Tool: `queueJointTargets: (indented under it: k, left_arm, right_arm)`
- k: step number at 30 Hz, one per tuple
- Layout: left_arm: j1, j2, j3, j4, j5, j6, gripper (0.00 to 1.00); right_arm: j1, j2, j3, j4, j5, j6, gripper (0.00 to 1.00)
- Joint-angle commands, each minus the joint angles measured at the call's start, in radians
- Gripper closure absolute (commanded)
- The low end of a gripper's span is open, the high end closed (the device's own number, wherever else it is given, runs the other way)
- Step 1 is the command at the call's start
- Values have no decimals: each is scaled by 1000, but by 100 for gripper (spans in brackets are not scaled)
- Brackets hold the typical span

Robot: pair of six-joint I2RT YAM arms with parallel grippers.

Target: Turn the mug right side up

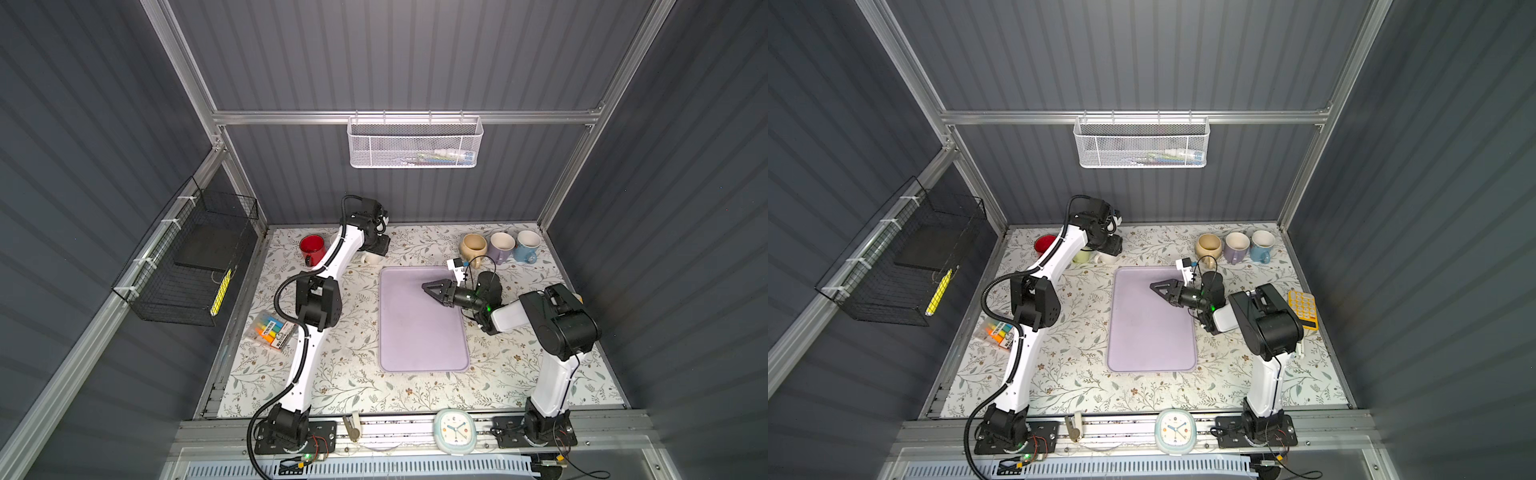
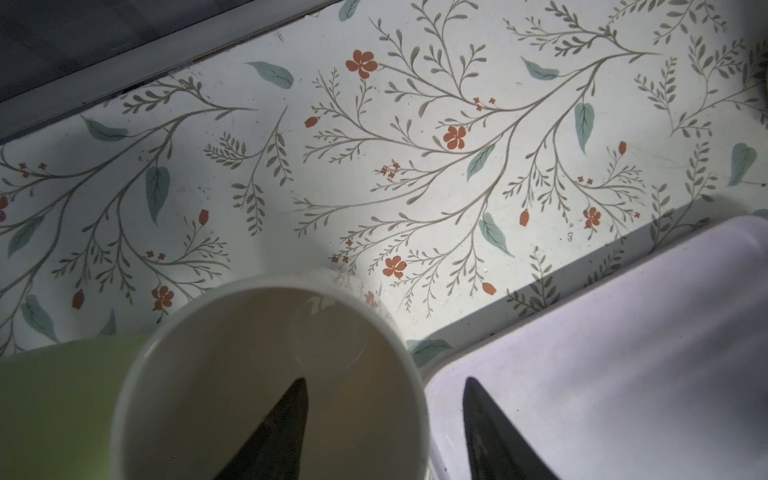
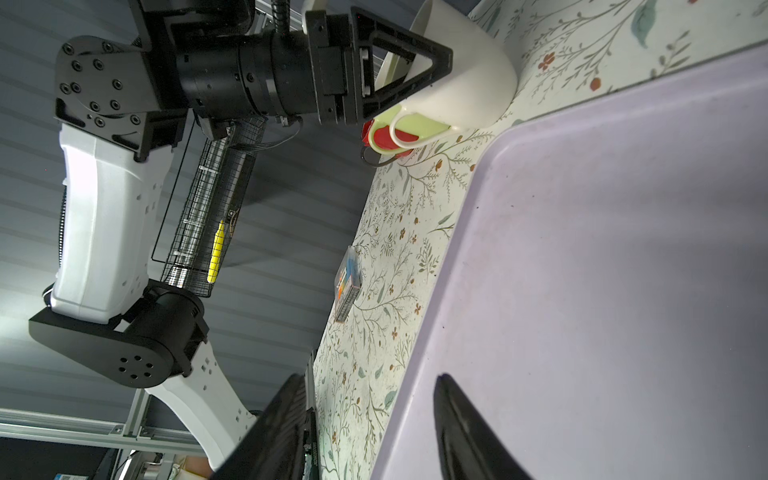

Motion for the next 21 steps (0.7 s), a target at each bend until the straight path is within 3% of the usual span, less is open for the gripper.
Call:
queueJointTargets:
  k: [1,13,21]
  left_arm:
    - [4,-49,-8,0,16,12,35]
    - [-34,-165,-91,89,21,61,19]
    - [-52,-273,-133,131,14,76,16]
  right_arm:
    - [-5,0,-7,27,-1,-4,45]
    - [-5,-11,-5,17,-4,-7,41]
    - [-5,-35,0,-30,-6,-33,32]
